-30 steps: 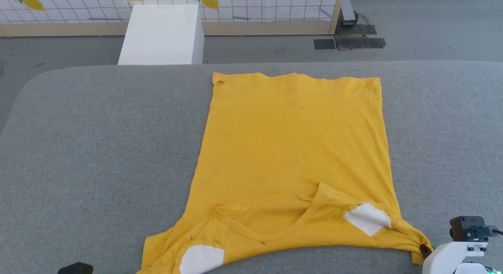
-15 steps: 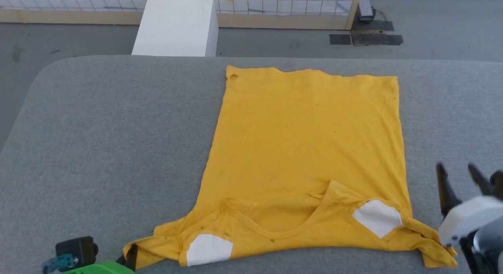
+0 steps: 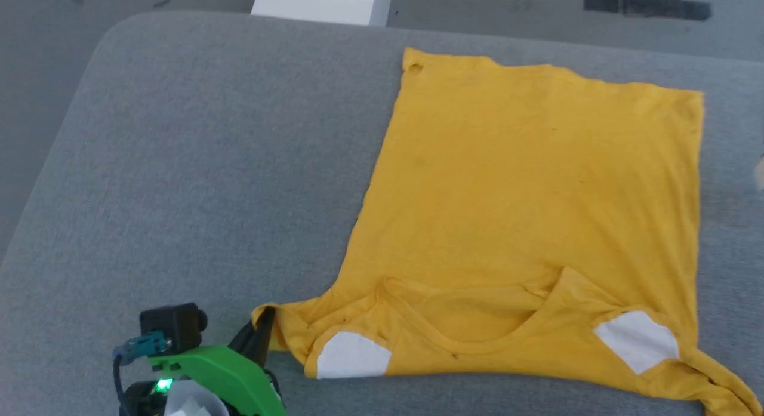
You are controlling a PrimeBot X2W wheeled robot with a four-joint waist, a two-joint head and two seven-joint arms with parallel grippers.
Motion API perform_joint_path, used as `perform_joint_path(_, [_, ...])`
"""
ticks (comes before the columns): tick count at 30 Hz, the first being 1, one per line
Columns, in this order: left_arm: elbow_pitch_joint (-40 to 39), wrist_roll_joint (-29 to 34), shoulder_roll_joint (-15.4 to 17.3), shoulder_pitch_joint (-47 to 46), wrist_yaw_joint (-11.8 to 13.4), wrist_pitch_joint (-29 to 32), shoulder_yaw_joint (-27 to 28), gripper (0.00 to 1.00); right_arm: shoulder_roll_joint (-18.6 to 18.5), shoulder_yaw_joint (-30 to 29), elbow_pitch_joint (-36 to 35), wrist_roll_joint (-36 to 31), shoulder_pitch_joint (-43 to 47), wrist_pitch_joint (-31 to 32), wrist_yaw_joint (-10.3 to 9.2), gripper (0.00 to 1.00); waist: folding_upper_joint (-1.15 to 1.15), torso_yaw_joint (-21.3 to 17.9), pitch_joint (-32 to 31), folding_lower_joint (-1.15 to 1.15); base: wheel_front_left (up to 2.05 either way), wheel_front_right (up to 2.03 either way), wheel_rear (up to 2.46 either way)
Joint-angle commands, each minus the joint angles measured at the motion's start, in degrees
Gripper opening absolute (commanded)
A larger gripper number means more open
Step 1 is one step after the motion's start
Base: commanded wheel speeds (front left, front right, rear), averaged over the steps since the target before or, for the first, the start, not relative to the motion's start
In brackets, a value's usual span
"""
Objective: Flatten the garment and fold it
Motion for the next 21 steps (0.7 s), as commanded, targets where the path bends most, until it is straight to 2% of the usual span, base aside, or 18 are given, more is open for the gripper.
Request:
perform_joint_path(1, [-0.13, 0.66, -0.61, -1.67, -0.66, -0.64, -0.4, 0.0, -0.89, -1.0, 2.02, -0.93, -2.5, 1.7, -0.09, 1.0, 0.0, 5.98, 6.2, 0.0, 0.0, 0.0, 0.0])
perform_joint_path(5, [0.5, 0.5, -2.19, -3.85, -1.79, -1.82, -1.73, 0.0, -3.73, -2.25, 7.63, -3.22, -9.3, 10.34, -0.09, 1.0, 0.0, 8.69, 10.04, 0.0, 0.0, 0.0, 0.0])
perform_joint_path(9, [1.94, 0.16, -3.02, -5.2, -2.72, -2.98, -2.09, 0.0, -5.23, -2.78, 10.24, -4.5, -13.15, 19.1, -0.09, 1.0, 0.0, 9.9, 12.5, 0.0, 0.0, 0.0, 0.0])
perform_joint_path(14, [4.17, -0.36, -3.63, -6.79, -3.97, -4.41, -2.14, 0.0, -6.57, -2.39, 9.4, -5.81, -15.94, 29.33, -0.09, 1.0, 0.0, 10.61, 14.67, 0.0, 0.0, 0.0, 0.0])
perform_joint_path(15, [5.42, -0.67, -3.82, -7.43, -4.51, -5.04, -2.06, 0.0, -7.27, -1.91, 8.1, -7.38, -15.97, 35.97, -0.09, 1.0, 0.0, 10.41, 15.29, 0.0, 0.0, 0.0, 0.0])
perform_joint_path(17, [6.18, -0.85, -3.85, -7.78, -4.91, -5.33, -2.08, 0.0, -7.31, -2.35, 7.01, -7.96, -15.29, 39.75, -0.09, 1.0, 0.0, 10.22, 15.4, 0.0, 0.0, 0.0, 0.0])
perform_joint_path(18, [6.5, -0.92, -3.87, -7.92, -5.03, -5.48, -2.06, 0.0, -7.18, -2.88, 6.32, -7.94, -14.85, 41.04, -0.09, 0.91, 0.0, 10.13, 15.42, 0.0, 0.0, 0.0, 0.0])
perform_joint_path(19, [6.88, -1.01, -3.86, -8.06, -5.21, -5.58, -2.07, 0.0, -7.0, -3.51, 5.17, -7.93, -14.13, 42.11, -0.09, 0.43, 0.0, 10.0, 15.39, 0.0, 0.0, 0.0, 0.0])
perform_joint_path(20, [7.18, -1.08, -3.82, -8.12, -5.33, -5.67, -2.05, 0.0, -6.88, -3.65, 4.25, -8.14, -13.53, 42.83, -0.09, 0.15, 0.0, 9.85, 15.29, 0.0, 0.0, 0.0, 0.0])
perform_joint_path(21, [7.54, -1.16, -3.76, -8.17, -5.44, -5.81, -1.95, 0.0, -6.67, -3.68, 3.15, -8.21, -12.78, 43.45, -0.09, 0.0, 0.0, 9.64, 15.08, 0.0, 0.0, 0.0, 0.0])
